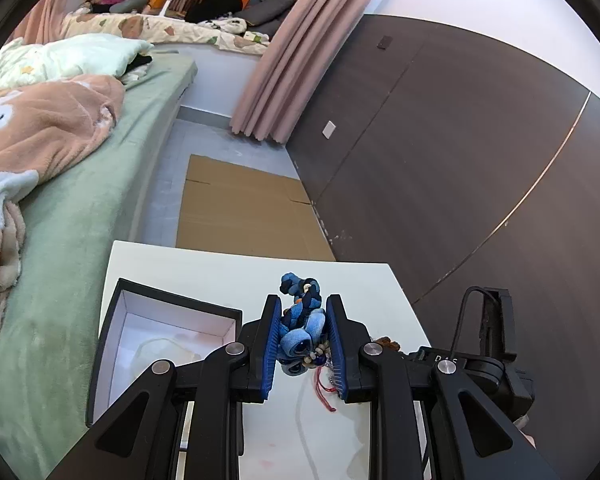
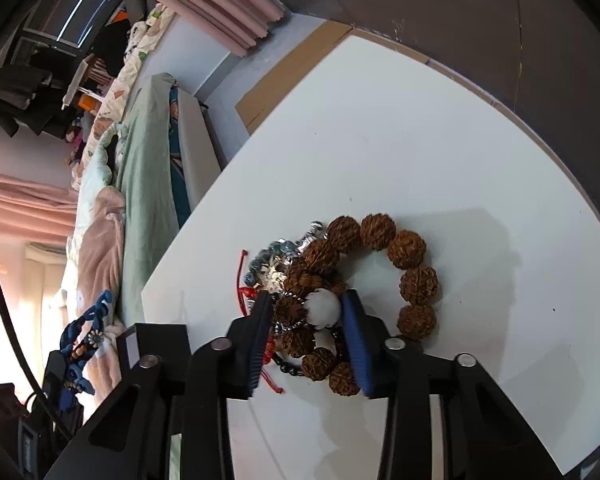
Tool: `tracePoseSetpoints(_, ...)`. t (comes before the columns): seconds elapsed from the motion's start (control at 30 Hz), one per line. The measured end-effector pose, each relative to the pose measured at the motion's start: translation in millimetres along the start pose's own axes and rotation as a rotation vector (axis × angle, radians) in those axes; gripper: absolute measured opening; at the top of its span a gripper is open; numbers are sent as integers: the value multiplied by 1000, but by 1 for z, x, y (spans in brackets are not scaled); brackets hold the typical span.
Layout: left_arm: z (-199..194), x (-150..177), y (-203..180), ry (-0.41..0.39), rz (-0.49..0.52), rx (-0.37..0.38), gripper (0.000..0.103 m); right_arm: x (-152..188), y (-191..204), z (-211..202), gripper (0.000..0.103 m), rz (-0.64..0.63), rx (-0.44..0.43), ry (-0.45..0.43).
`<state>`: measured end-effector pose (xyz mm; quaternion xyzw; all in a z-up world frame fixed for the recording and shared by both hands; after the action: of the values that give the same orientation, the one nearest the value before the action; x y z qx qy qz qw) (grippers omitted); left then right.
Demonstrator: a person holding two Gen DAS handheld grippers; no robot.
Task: Organize jewelry
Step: 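Grasp the brown bead bracelet with the right tool while the left tool holds the ornament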
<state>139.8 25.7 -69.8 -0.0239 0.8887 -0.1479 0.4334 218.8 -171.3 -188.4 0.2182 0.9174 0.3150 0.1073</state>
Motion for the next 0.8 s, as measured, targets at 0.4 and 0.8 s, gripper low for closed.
tracePoseSetpoints(0.4, -2, 2, 0, 11, 7, -2, 24, 22, 31, 5, 21, -98, -74, 39)
tracePoseSetpoints(0.8, -8, 2, 7, 4, -4, -18, 24, 65, 63, 25, 21, -185, -145, 195)
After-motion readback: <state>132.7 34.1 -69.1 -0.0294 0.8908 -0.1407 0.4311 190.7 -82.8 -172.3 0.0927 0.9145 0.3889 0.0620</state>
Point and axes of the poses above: each gripper's, at about its wrist camera, not at the fingertips, and z roughly the way its jaws point, y to its left, x to its underside, the point moved 6 cm from there along z, roughly the way its jaws point, and after that the axes turned 15 degrees about z, right-handed, at the moved point
